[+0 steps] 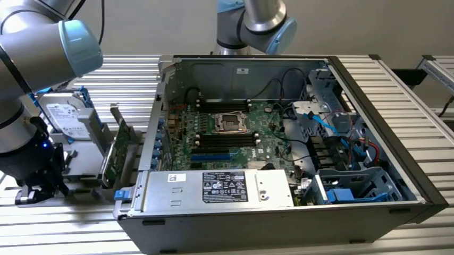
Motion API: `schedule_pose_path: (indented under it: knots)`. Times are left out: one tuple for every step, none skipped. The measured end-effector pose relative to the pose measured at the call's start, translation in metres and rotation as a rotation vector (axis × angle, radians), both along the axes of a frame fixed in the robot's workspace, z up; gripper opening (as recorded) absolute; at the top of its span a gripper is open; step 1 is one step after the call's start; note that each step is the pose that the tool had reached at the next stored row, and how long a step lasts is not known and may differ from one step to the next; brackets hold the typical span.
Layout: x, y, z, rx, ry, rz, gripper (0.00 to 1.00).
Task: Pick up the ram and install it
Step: 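Pick up the ram and move it above insertion slot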
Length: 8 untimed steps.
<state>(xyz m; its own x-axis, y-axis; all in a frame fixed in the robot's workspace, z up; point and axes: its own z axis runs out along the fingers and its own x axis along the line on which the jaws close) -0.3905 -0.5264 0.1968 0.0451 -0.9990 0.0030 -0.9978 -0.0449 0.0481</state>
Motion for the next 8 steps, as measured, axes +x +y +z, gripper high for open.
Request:
schedule_pose_path:
  knots:
    - [0.0000,0.0000,0.0000,0.0000,0.0000,0.000,0.15]
    - [0.0000,0.0000,0.0000,0.0000,0.0000,0.000,0.15]
    - [0.0000,0.0000,0.0000,0.0000,0.0000,0.000,0.15]
    - [0.0000,0.0000,0.0000,0.0000,0.0000,0.000,0.15]
    - [0.0000,0.0000,0.0000,0.0000,0.0000,0.000,0.14]
    - [0.0000,0.0000,0.0000,0.0000,0.0000,0.000,0.14]
    - [0.0000,0.0000,0.0000,0.0000,0.0000,0.000,0.14]
    - [0.0000,0.0000,0.0000,0.0000,0.0001,0.000,0.14]
